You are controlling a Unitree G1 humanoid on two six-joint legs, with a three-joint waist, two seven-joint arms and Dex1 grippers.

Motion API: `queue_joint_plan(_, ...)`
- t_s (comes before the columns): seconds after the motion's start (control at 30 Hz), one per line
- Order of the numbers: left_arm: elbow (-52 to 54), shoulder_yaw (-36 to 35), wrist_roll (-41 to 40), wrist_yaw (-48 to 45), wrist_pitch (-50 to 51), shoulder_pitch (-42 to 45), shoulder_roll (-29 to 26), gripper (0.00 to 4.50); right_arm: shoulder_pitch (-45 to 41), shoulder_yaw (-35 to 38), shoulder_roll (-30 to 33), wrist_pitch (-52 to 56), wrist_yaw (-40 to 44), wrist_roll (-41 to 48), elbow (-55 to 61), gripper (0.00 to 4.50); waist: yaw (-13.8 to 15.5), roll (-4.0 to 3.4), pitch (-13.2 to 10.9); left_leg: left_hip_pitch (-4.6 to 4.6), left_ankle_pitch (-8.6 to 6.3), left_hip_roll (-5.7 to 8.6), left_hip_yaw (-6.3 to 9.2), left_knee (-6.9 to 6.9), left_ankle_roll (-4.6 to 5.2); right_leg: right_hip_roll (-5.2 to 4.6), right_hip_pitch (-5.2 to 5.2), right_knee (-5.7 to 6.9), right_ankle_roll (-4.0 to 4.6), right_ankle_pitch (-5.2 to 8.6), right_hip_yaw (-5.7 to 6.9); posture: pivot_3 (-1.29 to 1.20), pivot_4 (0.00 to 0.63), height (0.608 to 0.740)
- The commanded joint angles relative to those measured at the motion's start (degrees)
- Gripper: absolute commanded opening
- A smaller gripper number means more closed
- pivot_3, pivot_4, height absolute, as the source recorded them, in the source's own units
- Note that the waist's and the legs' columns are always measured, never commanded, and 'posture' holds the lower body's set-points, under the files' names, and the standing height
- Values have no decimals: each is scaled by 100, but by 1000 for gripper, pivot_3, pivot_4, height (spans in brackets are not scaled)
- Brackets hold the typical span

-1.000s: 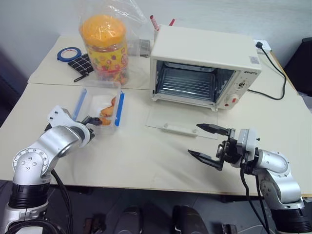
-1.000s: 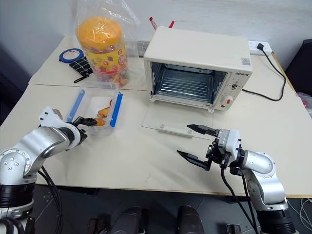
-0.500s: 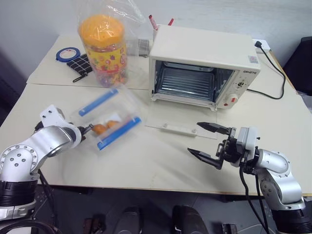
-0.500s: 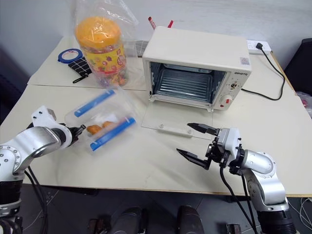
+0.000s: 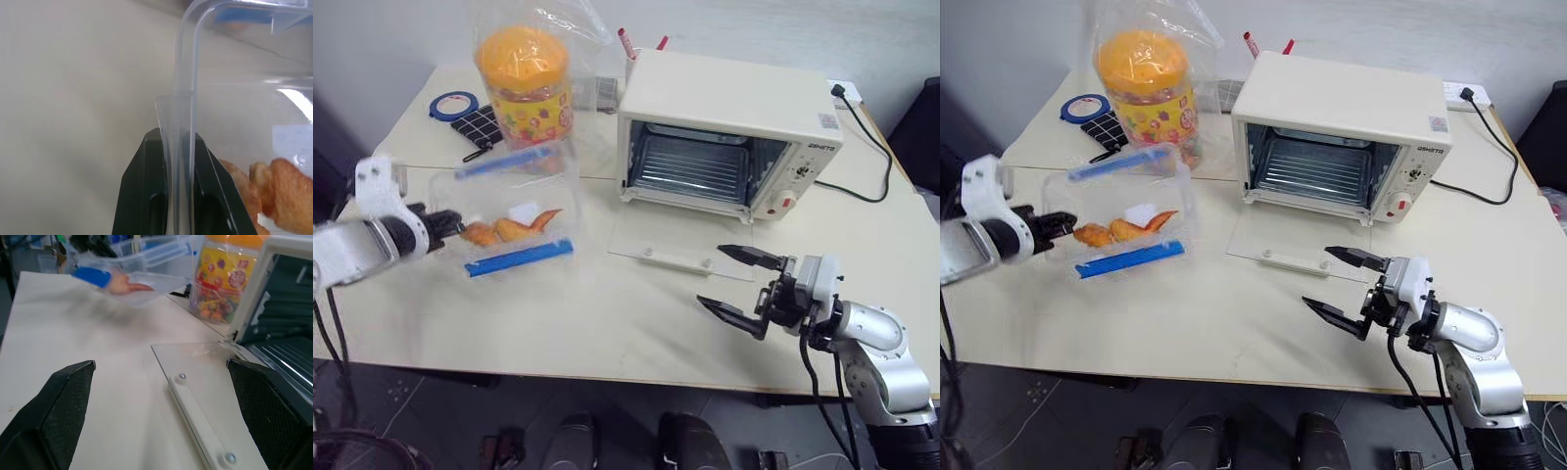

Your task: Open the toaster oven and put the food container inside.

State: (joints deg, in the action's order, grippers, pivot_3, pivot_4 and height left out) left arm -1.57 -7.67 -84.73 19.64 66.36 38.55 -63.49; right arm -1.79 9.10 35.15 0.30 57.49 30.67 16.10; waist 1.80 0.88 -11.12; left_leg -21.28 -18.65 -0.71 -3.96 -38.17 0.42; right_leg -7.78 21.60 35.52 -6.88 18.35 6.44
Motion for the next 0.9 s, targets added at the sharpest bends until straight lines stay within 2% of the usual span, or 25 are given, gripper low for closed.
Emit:
queue_joint_plan(0.03,103,573,412,-814,592,883,413,149,266,490,142,11,-218,37,352,4500,3,0,0,1,-1,-4,-1,0,-1,3,0,0,0,0,-4,0,150,740)
queue_joint_plan(0.2,-325,1264,1447,-964,986,1881,1744,149,818,780,107,59,-514,27,750,4500,-40,1,-1,3,1,-6,-1,-1,-4,9,-1,5,0,0,-11,0,150,740)
queue_joint_plan(0.4,-1155,1423,2789,-1064,907,2601,3074,149,1278,874,-10,83,-876,-8,1238,4500,-56,8,-5,6,3,-12,-11,-2,-7,18,5,9,0,0,-18,0,150,740)
queue_joint_plan(0.73,-1674,977,4144,-1183,744,2869,4306,149,1988,1191,-227,212,-1475,188,2046,4500,1,9,-6,3,3,-10,-7,-8,-6,10,2,10,0,0,-15,0,150,740)
queue_joint_plan(0.9,-1961,897,4685,-1379,603,2917,4774,149,2505,1720,-464,258,-1826,372,2302,4500,61,9,-6,3,3,-6,-5,-12,-5,7,-1,10,-1,-1,-13,0,150,740)
